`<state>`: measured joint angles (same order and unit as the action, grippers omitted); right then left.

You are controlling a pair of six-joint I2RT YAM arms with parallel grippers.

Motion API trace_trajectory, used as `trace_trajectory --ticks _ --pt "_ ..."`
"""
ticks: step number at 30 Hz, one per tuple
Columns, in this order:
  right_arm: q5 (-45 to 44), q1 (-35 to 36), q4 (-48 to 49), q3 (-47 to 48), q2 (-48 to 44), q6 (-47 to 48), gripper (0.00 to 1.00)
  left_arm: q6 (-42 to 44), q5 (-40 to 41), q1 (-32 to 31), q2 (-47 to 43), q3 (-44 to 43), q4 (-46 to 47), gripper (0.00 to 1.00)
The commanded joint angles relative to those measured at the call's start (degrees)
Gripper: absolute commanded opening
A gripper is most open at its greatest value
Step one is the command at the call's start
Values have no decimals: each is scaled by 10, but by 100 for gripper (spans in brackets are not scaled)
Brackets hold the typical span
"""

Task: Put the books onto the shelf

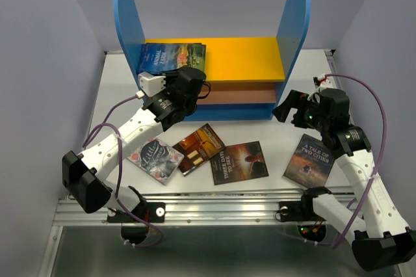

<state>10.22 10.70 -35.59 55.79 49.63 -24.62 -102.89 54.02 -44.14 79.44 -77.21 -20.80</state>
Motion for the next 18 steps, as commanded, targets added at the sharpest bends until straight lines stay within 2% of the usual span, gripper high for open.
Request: trace_trajectory --ticks 1,3,9,13,18 --pt "7 2 14 16 -4 5 100 0 8 4 -16 -25 -15 42" --pt "8 2 14 16 -2 5 100 4 5 4 -21 -23 -13 49" --pt "20 2 15 18 0 11 100 16 -3 4 -39 -12 -5 59" --pt "39 2 16 20 2 21 100 36 -16 4 -49 -8 3 70" --pt "56 2 11 22 6 26 100 72 -66 4 -59 11 6 95"
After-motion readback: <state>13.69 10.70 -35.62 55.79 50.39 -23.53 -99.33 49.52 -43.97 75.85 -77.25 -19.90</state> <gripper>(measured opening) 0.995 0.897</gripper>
